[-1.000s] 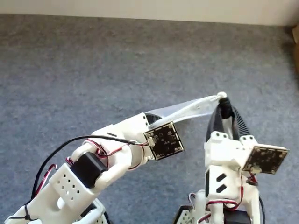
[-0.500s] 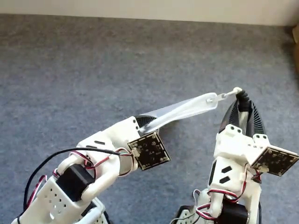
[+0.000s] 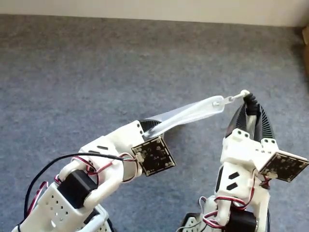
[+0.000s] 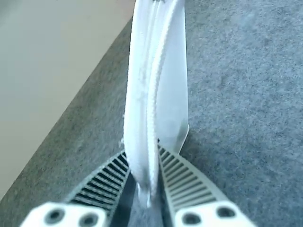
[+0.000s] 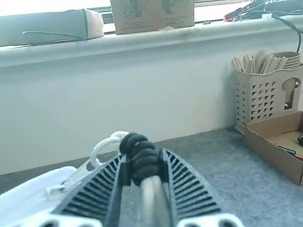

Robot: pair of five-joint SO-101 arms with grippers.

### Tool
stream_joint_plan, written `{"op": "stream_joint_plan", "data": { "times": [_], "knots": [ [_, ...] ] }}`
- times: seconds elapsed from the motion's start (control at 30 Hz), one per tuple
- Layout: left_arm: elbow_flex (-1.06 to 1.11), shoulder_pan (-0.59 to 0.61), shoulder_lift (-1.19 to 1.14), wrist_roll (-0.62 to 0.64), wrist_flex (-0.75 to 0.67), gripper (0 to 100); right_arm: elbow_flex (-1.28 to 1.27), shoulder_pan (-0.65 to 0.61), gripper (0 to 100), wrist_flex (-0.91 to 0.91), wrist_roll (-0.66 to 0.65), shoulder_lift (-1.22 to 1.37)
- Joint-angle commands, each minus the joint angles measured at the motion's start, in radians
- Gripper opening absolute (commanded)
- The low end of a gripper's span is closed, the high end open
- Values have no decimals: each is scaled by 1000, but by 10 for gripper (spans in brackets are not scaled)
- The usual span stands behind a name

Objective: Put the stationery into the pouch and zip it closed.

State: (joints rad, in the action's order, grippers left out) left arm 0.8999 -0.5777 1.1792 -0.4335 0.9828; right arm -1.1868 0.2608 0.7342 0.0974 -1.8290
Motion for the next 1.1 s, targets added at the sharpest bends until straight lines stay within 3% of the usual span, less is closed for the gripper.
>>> {"op": "stream_joint_plan", "data": {
  "times": [0.0, 0.07, 0.37, 0.5, 0.73, 0.9, 1.07],
  "knots": [
    [2, 65, 30, 14, 2, 5, 8, -25, 216, 25, 6, -7],
    [2, 65, 30, 12, 2, 5, 8, -64, 263, 42, 6, -7],
    [13, 154, 35, 8, -60, 5, -91, -168, 267, -10, 11, -7],
    [12, 193, 36, -2, -84, 5, -197, -173, 267, -99, 12, -7],
    [-22, 254, 38, -163, -80, 5, -272, -174, 267, -186, 9, -7],
    [-65, 357, 85, -167, -78, 5, -274, -211, 267, -186, 6, -7],
    [-53, 371, 203, -167, -3, 5, -274, -214, 267, -186, 6, -7]
  ]
}}
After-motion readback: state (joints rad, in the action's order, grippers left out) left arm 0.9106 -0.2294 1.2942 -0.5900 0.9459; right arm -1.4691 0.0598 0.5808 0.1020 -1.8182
